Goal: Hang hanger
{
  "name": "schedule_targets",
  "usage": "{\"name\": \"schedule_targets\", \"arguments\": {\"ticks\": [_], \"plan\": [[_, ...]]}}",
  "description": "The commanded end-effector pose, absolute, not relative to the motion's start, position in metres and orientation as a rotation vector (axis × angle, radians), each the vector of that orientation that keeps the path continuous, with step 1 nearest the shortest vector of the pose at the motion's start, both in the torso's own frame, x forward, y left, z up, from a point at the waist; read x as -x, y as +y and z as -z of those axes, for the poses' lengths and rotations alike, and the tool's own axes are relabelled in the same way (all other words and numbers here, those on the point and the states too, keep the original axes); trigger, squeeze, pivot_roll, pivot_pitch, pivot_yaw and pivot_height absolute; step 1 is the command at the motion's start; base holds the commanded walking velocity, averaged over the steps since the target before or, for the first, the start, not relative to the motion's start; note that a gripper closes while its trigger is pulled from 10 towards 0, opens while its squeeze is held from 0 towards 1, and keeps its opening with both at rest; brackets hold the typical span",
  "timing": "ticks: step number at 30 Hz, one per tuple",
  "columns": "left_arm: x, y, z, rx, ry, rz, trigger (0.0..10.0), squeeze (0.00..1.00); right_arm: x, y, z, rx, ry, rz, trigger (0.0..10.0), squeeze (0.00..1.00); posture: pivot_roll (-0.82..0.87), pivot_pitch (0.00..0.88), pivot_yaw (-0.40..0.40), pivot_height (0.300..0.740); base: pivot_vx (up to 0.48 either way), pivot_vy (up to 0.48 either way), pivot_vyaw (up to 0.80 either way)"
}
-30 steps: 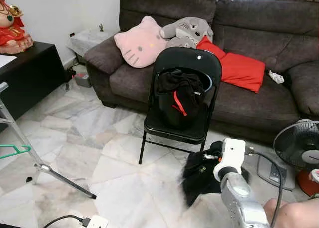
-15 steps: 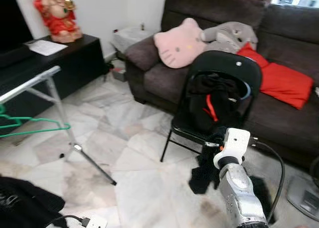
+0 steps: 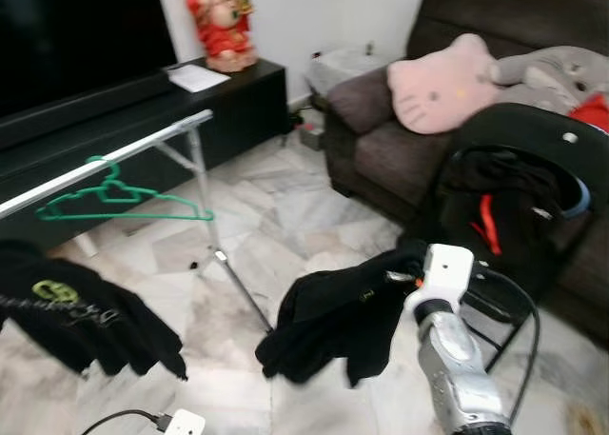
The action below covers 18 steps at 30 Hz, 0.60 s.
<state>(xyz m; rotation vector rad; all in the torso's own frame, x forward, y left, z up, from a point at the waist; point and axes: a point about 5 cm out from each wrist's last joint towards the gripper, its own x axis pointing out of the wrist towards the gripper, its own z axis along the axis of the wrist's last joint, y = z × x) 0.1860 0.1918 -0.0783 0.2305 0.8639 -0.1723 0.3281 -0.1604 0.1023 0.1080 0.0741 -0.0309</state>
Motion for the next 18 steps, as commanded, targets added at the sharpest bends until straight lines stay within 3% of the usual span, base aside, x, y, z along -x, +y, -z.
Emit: {"name": "schedule_targets", "arguments": {"ticks": [1, 18], "plan": [[-0.1814, 0.1988, 0.0798, -0.239, 0.885, 0.155, 10.0, 0.0, -0.3326, -0.1518, -0.113, -0.13, 0.028, 0.003, 10.0, 0.0, -0.08, 0.071, -0.005, 0.74, 0.0, 0.0, 0.79], [-0.1827, 0.1968, 0.0795, -0.232, 0.879, 0.147, 10.0, 0.0, -0.3329, -0.1559, -0.1045, -0.186, 0.062, 0.013, 10.0, 0.0, -0.08, 0.07, -0.015, 0.74, 0.0, 0.0, 0.79]]}}
